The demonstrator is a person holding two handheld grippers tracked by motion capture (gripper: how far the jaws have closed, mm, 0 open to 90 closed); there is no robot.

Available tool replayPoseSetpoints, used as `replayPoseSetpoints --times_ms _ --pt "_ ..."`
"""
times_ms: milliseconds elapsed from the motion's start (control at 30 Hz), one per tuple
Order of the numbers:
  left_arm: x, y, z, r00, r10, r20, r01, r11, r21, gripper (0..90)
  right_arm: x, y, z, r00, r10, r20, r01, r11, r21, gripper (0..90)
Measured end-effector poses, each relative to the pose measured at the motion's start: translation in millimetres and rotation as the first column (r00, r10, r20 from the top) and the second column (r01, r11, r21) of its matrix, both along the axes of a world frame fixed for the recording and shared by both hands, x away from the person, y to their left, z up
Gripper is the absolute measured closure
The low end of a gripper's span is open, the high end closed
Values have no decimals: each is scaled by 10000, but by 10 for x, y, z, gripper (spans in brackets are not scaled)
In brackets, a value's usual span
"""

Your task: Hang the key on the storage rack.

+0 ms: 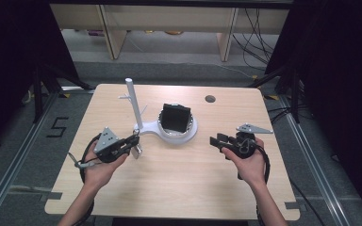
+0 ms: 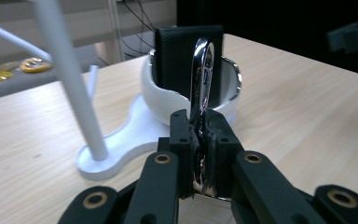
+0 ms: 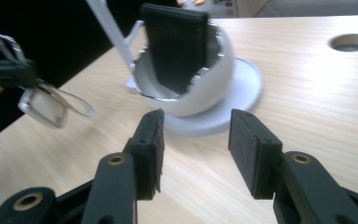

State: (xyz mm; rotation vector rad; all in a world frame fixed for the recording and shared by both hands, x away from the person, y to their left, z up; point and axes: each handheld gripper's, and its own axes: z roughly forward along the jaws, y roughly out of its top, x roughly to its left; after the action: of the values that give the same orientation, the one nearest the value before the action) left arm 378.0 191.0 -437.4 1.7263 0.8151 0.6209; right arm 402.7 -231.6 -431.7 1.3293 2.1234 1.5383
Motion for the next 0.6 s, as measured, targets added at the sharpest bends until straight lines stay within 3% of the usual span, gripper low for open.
replayPoseSetpoints --times_ms 133,233,367,467,500,533,600 --pt "14 80 20 9992 322 256 -319 9994 -96 826 -3 -105 -72 9995 -315 42 315 9995 24 546" --pt "18 122 26 9976 655 202 -651 9976 -227 826 -29 -124 -102 9979 -599 -234 603 9981 147 542" --pt "44 180 41 9949 982 216 -974 9946 -351 826 -21 -203 -189 9977 -678 66 678 9977 4 533" --pt "54 213 57 9913 1286 272 -1274 9909 -429 825 -58 -234 -214 9952 -923 -324 930 9954 224 521" --pt "70 224 56 9903 1329 399 -1307 9900 -534 825 -58 -234 -214 9952 -923 -324 930 9954 224 521" --pt "67 234 65 9872 1543 395 -1523 9870 -505 825 -32 -271 -231 9959 -895 90 895 9960 -44 519" --pt "85 251 75 9828 1780 489 -1753 9830 -541 825 -28 -297 -231 9955 -945 -104 946 9955 99 517"
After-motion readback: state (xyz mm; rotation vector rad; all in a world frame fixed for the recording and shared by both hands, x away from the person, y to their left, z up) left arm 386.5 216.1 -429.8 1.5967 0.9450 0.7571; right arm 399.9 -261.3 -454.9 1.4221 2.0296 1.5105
